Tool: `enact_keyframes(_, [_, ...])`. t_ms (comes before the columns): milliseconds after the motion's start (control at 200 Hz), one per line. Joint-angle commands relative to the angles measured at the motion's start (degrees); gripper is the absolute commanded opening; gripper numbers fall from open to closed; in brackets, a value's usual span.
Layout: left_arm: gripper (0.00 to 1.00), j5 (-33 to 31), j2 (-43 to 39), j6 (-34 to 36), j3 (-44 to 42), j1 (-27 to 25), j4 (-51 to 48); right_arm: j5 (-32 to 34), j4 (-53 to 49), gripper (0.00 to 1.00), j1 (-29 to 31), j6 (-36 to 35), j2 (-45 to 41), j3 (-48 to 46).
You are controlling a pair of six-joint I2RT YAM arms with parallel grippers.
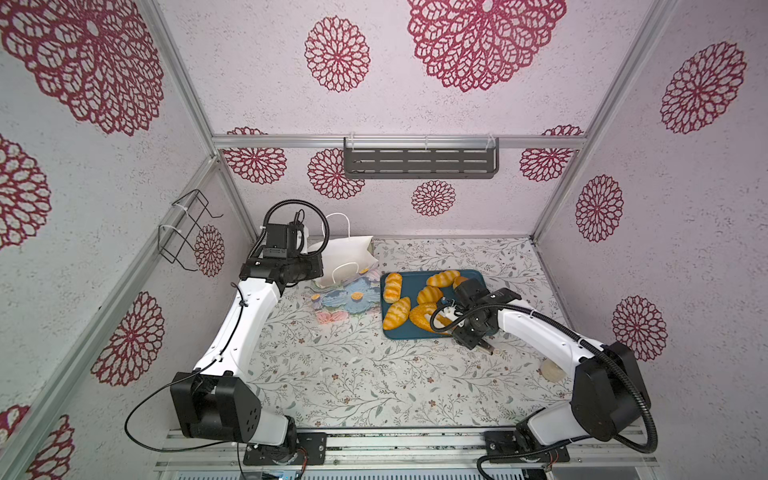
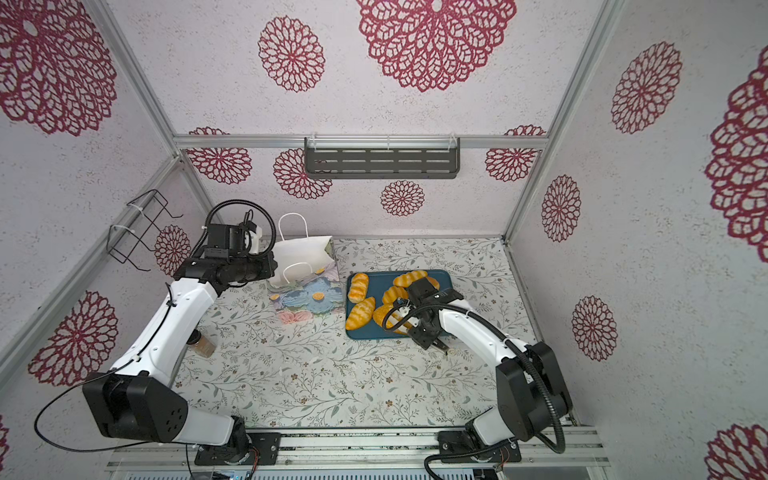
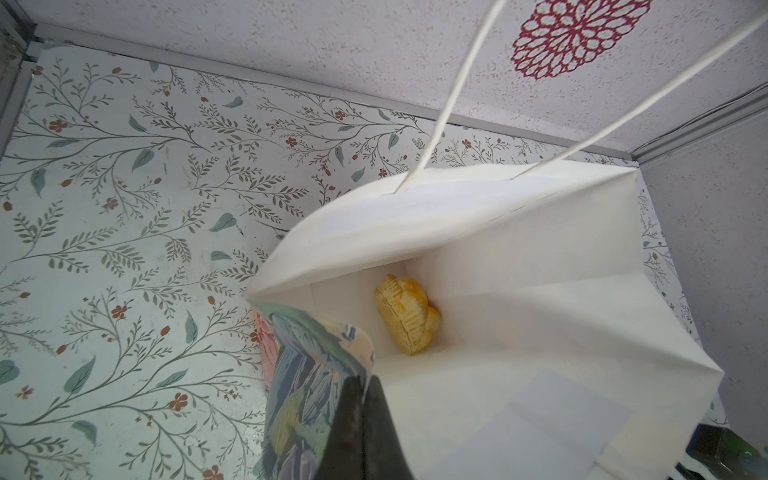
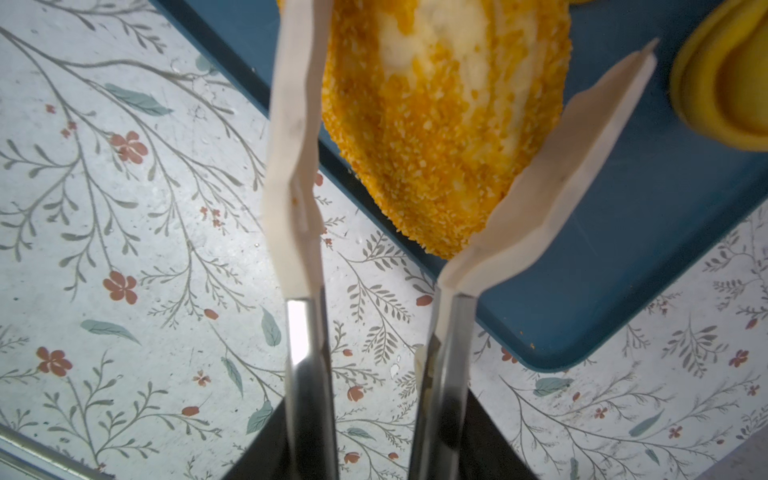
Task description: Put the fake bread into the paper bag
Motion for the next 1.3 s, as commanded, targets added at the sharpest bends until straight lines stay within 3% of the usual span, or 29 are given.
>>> enact_keyframes(0, [0.0,0.18,-0.5,0.32,-0.55,-0.67,-0.79,-1.89,-0.34,0.45,0.25,-0.84,-0.1,2.27])
enact_keyframes(425, [0.0,0.24,-0.62,0.35,-0.63,-0.68,-0.78,-3.35,-1.77,0.34,0.27,-0.67,0.42,2.87])
enact_keyframes(706, [0.0,0.34,-0.68,0.38,-0.63,-0.68,-0.81,-4.84,-4.89,0.33,1.78,1.46,-0.21,3.53])
enact_keyframes(1046, [0.0,0.52,-0.76,0.31,-0.63,-0.76,-0.78,0.4,-11.05,0.46,4.72,2.31,1.94,10.68])
enact_keyframes(1296, [0.0,0.68,-0.75,0.28,-0.62,-0.77,-0.65,3.31,-13.58,0.5,4.72,0.15,5.09,14.04])
